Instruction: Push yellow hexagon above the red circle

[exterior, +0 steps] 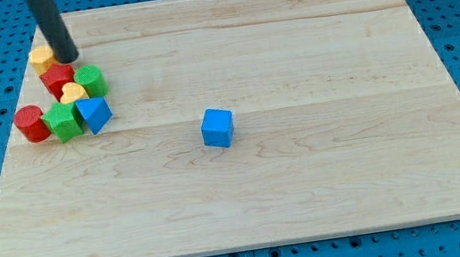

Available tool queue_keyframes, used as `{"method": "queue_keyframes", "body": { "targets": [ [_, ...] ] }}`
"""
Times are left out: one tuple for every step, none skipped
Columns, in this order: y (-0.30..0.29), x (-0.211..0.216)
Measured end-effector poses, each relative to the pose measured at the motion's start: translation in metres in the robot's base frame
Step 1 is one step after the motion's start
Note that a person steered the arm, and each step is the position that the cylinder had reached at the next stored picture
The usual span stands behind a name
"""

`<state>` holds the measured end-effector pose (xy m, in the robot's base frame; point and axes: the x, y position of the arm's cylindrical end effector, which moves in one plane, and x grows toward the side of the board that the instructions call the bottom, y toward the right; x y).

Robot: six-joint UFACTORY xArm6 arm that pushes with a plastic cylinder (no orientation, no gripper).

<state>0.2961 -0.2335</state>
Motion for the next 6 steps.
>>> {"method": "queue_keyframes", "body": {
  "targets": [
    [-0.003,0.000],
    [0.000,-0.018],
    [-0.013,-0.042],
    [-0.054,-0.057],
    [-0.071,-0.056],
    [-0.063,-0.032]
  ]
}}
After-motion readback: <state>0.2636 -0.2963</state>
